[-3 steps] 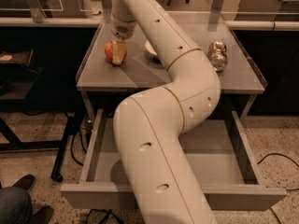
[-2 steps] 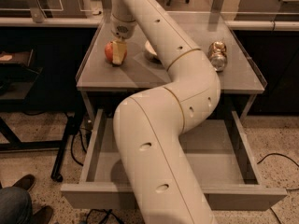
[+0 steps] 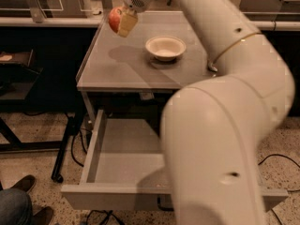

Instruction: Place apple into top drawer

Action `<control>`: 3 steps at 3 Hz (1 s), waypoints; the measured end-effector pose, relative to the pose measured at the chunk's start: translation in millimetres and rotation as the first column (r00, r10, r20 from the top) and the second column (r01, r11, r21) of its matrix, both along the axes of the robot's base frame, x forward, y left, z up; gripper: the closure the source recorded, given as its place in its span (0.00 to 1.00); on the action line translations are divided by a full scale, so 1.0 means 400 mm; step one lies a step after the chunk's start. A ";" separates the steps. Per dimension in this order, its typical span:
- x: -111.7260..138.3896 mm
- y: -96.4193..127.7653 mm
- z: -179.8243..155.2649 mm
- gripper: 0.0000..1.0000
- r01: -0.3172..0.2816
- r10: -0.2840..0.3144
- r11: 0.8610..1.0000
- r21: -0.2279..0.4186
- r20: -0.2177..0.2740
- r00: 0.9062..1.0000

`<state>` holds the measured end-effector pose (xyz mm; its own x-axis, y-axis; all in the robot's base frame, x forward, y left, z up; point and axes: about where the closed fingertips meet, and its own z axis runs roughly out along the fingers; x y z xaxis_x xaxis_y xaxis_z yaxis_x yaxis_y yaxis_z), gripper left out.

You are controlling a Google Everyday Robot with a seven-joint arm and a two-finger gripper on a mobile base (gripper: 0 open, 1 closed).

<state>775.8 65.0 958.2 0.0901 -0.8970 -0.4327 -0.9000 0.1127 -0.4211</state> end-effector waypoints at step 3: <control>-0.143 -0.101 0.145 1.00 0.017 -0.032 0.989 0.149 0.099 0.995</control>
Offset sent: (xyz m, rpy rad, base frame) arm -0.0167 -0.0240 0.0508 0.1041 -0.1035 -0.0025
